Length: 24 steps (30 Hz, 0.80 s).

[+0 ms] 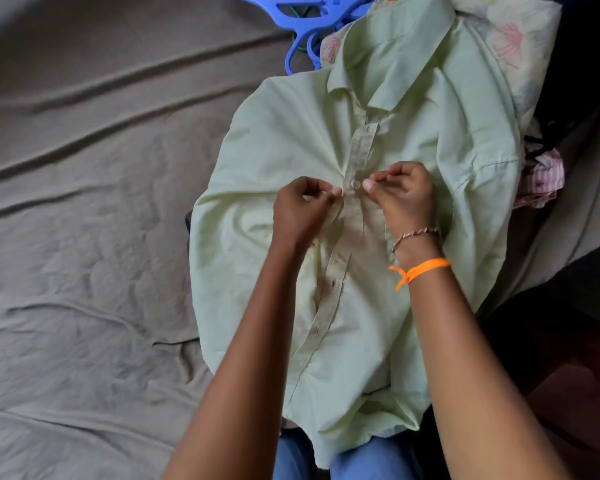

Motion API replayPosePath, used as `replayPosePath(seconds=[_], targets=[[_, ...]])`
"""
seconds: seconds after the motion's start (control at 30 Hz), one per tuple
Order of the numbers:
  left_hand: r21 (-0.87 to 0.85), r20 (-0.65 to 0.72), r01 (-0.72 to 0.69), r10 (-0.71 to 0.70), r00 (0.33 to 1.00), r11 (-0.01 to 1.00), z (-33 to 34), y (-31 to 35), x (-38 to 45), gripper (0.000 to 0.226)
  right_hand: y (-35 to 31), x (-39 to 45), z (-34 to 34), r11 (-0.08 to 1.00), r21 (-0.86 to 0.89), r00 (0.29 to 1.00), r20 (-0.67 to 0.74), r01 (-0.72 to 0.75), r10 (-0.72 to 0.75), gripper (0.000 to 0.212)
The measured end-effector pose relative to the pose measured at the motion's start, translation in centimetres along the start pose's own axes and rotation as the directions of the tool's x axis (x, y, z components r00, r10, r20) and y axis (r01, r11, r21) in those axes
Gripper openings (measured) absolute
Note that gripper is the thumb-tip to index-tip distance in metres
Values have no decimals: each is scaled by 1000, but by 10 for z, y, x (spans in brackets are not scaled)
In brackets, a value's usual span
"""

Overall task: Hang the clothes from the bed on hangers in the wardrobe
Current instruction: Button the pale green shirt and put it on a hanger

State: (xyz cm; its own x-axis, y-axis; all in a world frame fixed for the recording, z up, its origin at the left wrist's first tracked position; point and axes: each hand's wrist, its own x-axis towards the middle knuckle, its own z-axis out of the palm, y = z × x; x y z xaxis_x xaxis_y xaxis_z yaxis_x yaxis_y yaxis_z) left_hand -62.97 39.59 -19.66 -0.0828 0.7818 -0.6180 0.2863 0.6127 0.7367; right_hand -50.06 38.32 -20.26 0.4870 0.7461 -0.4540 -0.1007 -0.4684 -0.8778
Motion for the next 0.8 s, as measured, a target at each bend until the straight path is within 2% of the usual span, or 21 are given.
replayPosePath(seconds=[0.03, 0.07, 0.13, 0.2, 0.27, 0.33, 0.37, 0.47, 0.6, 0.63, 0.7, 0.77, 0.8], targets=[[133, -70, -63, 73, 995, 989, 1, -11, -9, 12, 5, -13, 0, 982, -133, 986, -85, 131, -143, 34], [267, -83, -117, 143, 986, 957, 1, -25, -18, 18, 10, -29, 2, 940, -254, 957, -123, 226, -263, 29], [443, -53, -242, 295, 954, 863, 3, -53, -32, 24, 24, -61, 8, 833, -459, 917, -88, 309, -388, 25], [528, -52, -309, 393, 918, 791, 4, -71, -36, 22, 39, -77, 16, 719, -642, 923, -47, 264, -381, 38], [555, -61, -332, 436, 898, 763, 3, -74, -33, 18, 47, -74, 19, 701, -699, 947, -110, 141, -301, 37], [552, -87, -354, 474, 876, 755, -2, -71, -32, 13, 42, -63, 13, 733, -680, 959, -201, 11, -201, 29], [544, -106, -365, 493, 863, 756, -5, -67, -34, 11, 39, -61, 8, 742, -670, 958, -215, -4, -189, 28], [510, -143, -401, 535, 833, 761, -13, -60, -58, 11, 27, -67, -11, 823, -557, 951, -181, 111, -250, 22], [510, -77, -430, 537, 840, 745, -12, -75, -101, 26, 17, -91, -25, 878, -436, 936, -184, 196, -300, 8], [509, -54, -422, 518, 854, 750, -10, -81, -105, 29, 21, -94, -25, 891, -424, 947, -185, 163, -262, 8], [516, -10, -397, 469, 883, 759, -9, -89, -105, 33, 37, -96, -22, 946, -323, 981, -174, 20, -81, 11], [536, 62, -402, 440, 896, 742, -10, -95, -101, 35, 53, -97, -18, 975, -175, 985, -123, -138, 117, 14], [541, 96, -404, 423, 901, 737, -12, -99, -100, 35, 61, -97, -18, 971, -151, 980, -108, -184, 169, 15]])
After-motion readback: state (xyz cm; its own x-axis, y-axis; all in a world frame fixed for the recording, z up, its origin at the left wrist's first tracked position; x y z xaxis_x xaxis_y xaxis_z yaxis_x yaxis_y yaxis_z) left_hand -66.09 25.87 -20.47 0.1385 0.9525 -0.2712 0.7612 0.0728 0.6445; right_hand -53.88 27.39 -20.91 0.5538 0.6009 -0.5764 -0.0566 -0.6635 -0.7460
